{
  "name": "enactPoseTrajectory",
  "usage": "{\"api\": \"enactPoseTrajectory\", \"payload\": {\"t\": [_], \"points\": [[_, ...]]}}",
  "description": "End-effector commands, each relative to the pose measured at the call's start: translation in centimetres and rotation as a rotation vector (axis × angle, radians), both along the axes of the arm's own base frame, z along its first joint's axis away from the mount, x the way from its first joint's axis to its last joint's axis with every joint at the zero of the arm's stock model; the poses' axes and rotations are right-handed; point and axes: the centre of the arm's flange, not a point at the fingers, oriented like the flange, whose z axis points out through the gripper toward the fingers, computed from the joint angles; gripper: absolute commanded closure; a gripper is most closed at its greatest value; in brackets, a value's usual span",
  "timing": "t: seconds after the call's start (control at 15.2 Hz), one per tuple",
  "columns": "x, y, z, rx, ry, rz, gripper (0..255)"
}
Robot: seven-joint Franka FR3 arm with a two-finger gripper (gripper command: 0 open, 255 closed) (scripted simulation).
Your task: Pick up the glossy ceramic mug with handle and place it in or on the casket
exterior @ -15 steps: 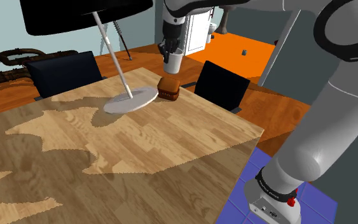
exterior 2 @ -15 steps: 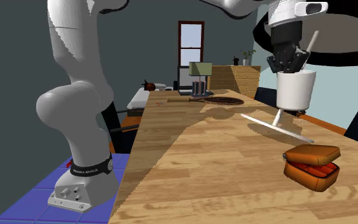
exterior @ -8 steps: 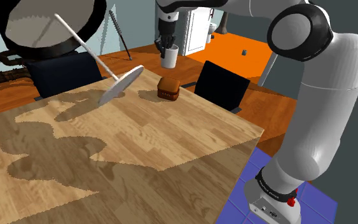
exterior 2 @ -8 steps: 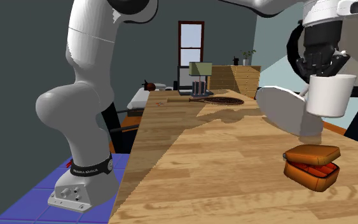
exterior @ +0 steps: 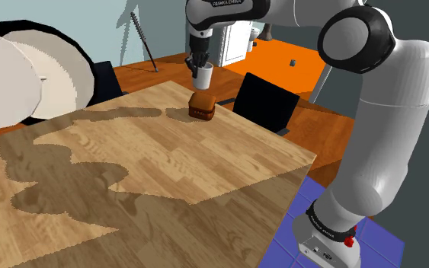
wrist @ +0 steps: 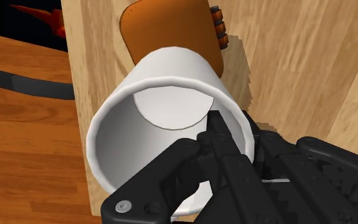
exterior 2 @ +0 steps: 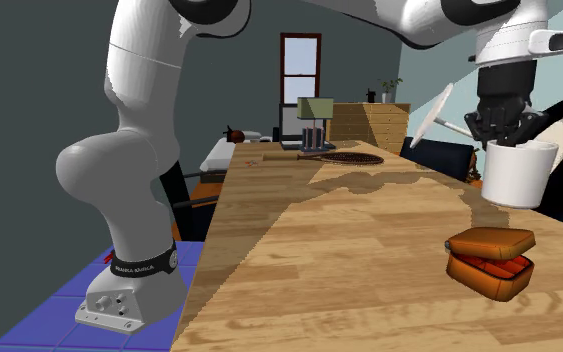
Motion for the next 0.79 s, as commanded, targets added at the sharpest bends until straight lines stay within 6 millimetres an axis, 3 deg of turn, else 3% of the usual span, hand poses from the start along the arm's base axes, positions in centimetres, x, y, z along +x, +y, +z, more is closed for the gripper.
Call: {"api": "enactPoseTrajectory", "payload": {"t": [0.0,0.46,0.73], "points": [[0.1,0.0,-1.0,0.0,-0.001,0.0,255],[0.1,0.0,-4.7,0.0,-0.001,0.0,255],[0.1,0.0,-5.0,0.0,-0.001,0.0,255]]}}
